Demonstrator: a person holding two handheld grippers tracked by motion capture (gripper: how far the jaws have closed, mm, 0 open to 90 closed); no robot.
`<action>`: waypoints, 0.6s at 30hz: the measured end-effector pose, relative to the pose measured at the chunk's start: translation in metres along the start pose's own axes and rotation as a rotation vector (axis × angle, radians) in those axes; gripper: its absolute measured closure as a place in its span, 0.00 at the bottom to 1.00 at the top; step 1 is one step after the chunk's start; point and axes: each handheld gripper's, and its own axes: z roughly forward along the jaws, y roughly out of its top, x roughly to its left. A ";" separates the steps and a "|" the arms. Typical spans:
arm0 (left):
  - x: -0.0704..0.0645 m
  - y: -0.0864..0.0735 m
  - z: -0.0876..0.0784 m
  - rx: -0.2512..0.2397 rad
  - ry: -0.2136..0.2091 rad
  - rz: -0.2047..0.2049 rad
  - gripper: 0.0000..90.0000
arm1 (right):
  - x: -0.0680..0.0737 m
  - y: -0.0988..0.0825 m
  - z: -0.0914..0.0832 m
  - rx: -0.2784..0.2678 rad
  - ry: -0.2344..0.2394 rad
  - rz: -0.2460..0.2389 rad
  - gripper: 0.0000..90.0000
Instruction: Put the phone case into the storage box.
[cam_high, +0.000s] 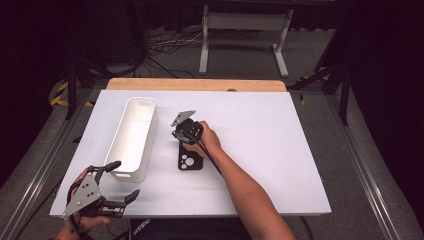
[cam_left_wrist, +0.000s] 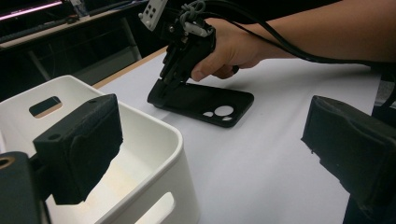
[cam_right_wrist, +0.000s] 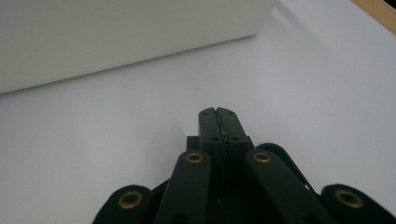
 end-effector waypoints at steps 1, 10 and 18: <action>0.000 0.000 0.000 0.000 0.000 0.003 0.06 | -0.001 -0.001 0.002 0.008 0.000 0.000 1.00; -0.001 0.000 0.001 0.004 -0.008 0.007 0.06 | -0.003 -0.006 0.011 0.048 -0.010 0.006 1.00; -0.002 0.000 0.001 0.009 -0.012 0.009 0.06 | -0.008 -0.006 0.005 0.046 -0.032 0.029 1.00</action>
